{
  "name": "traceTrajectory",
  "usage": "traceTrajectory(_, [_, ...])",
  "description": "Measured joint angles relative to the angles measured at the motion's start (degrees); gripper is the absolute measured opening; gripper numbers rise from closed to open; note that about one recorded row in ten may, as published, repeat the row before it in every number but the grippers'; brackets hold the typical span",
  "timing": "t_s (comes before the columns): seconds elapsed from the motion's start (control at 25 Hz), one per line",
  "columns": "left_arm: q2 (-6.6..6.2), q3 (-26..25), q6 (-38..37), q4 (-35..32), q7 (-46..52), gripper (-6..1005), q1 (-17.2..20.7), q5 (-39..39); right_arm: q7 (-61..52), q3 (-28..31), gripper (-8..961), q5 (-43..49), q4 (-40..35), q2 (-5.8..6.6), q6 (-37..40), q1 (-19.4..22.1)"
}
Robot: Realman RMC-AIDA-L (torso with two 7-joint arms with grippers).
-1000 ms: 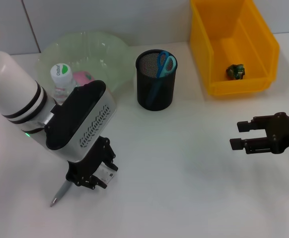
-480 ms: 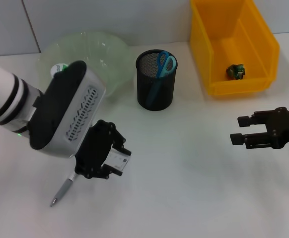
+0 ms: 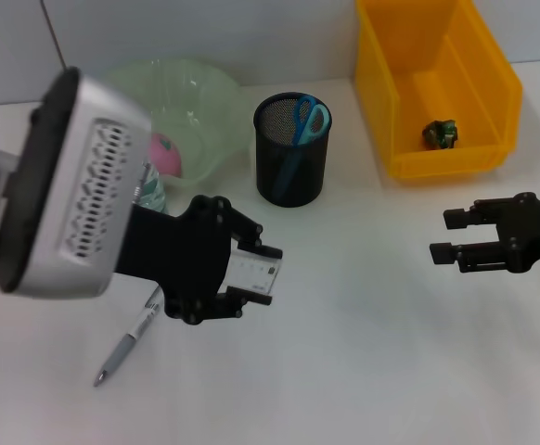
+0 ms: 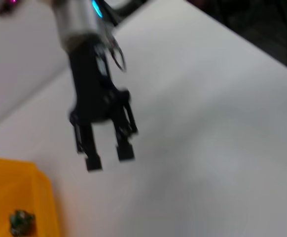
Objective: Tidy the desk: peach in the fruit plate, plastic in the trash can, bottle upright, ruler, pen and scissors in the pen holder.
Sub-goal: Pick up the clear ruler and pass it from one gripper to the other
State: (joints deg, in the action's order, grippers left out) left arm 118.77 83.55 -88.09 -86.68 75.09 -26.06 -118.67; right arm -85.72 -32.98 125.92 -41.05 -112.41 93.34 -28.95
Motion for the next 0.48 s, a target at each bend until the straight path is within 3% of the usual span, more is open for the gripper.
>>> traceTrajectory(0.2, [-0.07,-1.27,1.98,-3.49,-0.08,384,4.24,10.04,0.89,0.09,694,-0.11,-0.15,-0.01,-0.12,0.48])
traceTrajectory(0.48, [-0.02,-1.77,9.51,-2.9,-1.62,385,7.86,24.47,2.45,3.39,693,-0.69,-0.89,0.0,-0.06,1.39])
